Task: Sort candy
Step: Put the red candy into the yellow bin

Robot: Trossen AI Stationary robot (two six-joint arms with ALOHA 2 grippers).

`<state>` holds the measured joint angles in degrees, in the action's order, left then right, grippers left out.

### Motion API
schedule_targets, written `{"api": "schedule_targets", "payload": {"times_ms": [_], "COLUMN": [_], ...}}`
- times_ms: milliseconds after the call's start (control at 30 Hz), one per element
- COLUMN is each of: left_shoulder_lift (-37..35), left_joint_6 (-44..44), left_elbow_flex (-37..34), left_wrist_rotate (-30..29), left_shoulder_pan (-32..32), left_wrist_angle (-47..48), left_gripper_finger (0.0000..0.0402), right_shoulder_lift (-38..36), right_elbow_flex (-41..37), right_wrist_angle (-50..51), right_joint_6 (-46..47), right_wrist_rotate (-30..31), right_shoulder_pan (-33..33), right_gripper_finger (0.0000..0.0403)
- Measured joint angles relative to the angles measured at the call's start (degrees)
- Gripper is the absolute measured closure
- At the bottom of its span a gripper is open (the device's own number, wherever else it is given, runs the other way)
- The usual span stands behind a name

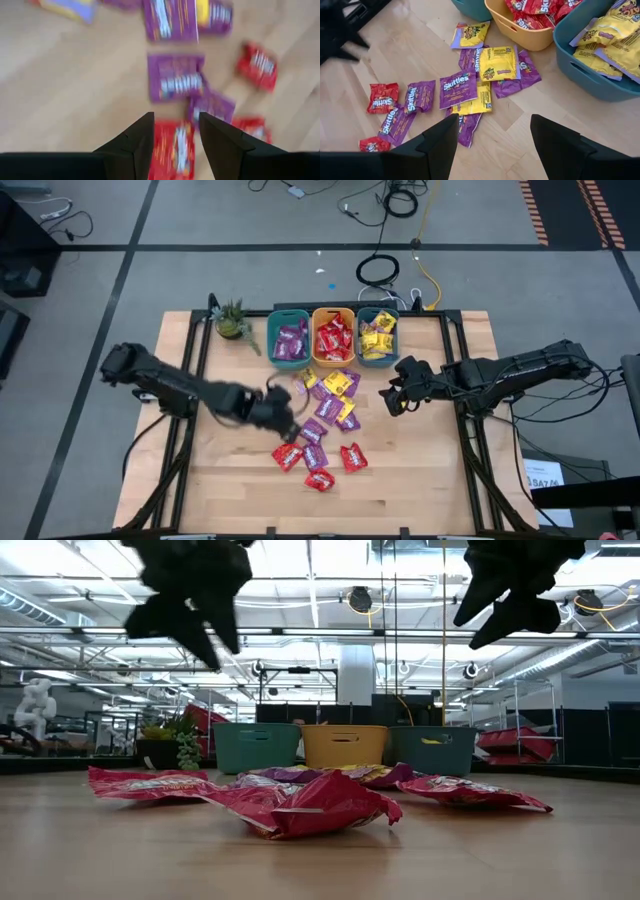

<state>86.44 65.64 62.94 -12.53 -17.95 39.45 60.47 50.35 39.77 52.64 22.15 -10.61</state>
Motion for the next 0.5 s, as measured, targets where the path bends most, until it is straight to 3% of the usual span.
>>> {"api": "schedule_targets", "payload": {"times_ms": [267, 500], "left_shoulder_lift": [6.83, 15.49], "left_joint_6": [-2.24, -6.51], "left_elbow_flex": [-0.04, 0.02], "left_wrist_rotate": [0.98, 1.12], "left_shoulder_pan": [-11.4, -14.44], "left_wrist_angle": [-1.58, -6.76], "left_gripper_finger": [0.0237, 0.0237], "right_shoulder_lift": [-0.02, -0.02], "right_elbow_flex": [0.0, 0.0], "right_wrist_angle": [-0.02, -0.02], "right_joint_6": [0.04, 0.15], "right_wrist_rotate": [0.0, 0.0], "right_shoulder_pan": [0.0, 0.0], "right_gripper_finger": [0.0165, 0.0165]}}
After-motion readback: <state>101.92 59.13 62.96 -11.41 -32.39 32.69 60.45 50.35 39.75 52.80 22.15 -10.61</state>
